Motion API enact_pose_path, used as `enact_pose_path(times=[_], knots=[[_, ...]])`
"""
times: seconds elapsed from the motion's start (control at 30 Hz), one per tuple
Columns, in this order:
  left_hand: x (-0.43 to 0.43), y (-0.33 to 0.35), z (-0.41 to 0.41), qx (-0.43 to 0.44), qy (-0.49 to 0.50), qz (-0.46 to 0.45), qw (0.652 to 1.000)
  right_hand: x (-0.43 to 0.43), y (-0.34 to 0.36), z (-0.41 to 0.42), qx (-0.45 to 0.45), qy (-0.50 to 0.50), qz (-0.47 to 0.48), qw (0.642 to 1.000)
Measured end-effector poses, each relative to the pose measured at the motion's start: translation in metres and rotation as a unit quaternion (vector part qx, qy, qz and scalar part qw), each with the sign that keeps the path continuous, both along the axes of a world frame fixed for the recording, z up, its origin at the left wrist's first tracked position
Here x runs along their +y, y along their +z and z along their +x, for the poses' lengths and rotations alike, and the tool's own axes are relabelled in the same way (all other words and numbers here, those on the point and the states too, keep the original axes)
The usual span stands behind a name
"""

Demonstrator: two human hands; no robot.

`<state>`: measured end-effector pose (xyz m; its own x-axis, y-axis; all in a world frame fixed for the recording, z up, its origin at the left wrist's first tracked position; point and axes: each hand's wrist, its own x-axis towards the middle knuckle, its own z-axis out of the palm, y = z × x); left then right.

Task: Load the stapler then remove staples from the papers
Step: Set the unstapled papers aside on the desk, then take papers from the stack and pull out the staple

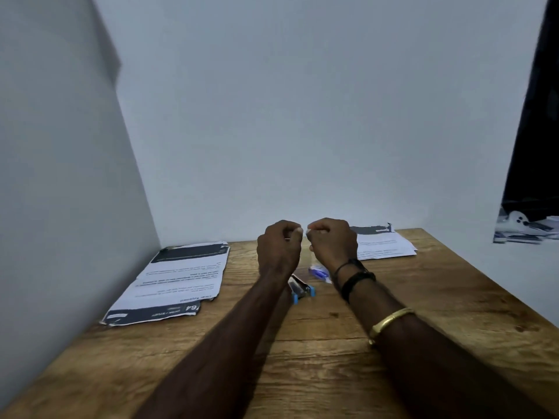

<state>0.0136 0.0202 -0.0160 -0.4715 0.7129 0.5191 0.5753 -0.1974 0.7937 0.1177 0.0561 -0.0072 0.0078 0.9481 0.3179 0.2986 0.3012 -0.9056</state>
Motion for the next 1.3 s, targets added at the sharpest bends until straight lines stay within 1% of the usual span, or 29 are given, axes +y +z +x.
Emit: enact_pose_path(times=[0.2,0.37,0.47,0.63,0.77,0.83,1.03,1.2,1.3], knots=[[-0.034,0.000,-0.057,-0.009,0.055,-0.007,0.998,-0.023,-0.001,-0.061,-0.038,0.048,0.010,0.998],[-0.053,-0.010,-0.101,-0.014,0.120,-0.040,0.992,-0.033,-0.009,-0.109,-0.116,0.095,-0.011,0.989],[-0.058,-0.013,-0.122,-0.025,0.151,-0.082,0.985,-0.031,-0.017,-0.135,-0.176,0.119,-0.035,0.977],[-0.060,-0.024,-0.145,-0.037,0.176,-0.152,0.972,-0.026,-0.029,-0.163,-0.249,0.101,-0.060,0.961],[-0.058,-0.032,-0.156,-0.039,0.197,-0.169,0.965,-0.023,-0.032,-0.176,-0.284,0.103,-0.054,0.952],[-0.057,-0.033,-0.157,-0.041,0.203,-0.169,0.964,-0.023,-0.031,-0.181,-0.278,0.110,-0.065,0.952],[-0.057,-0.032,-0.155,-0.047,0.204,-0.163,0.964,-0.020,-0.026,-0.185,-0.209,0.131,-0.114,0.962],[-0.060,-0.027,-0.149,-0.053,0.197,-0.130,0.970,-0.020,-0.030,-0.182,-0.107,0.151,-0.104,0.977],[-0.062,-0.025,-0.144,-0.036,0.178,-0.104,0.978,-0.020,-0.030,-0.171,-0.087,0.159,-0.077,0.980]])
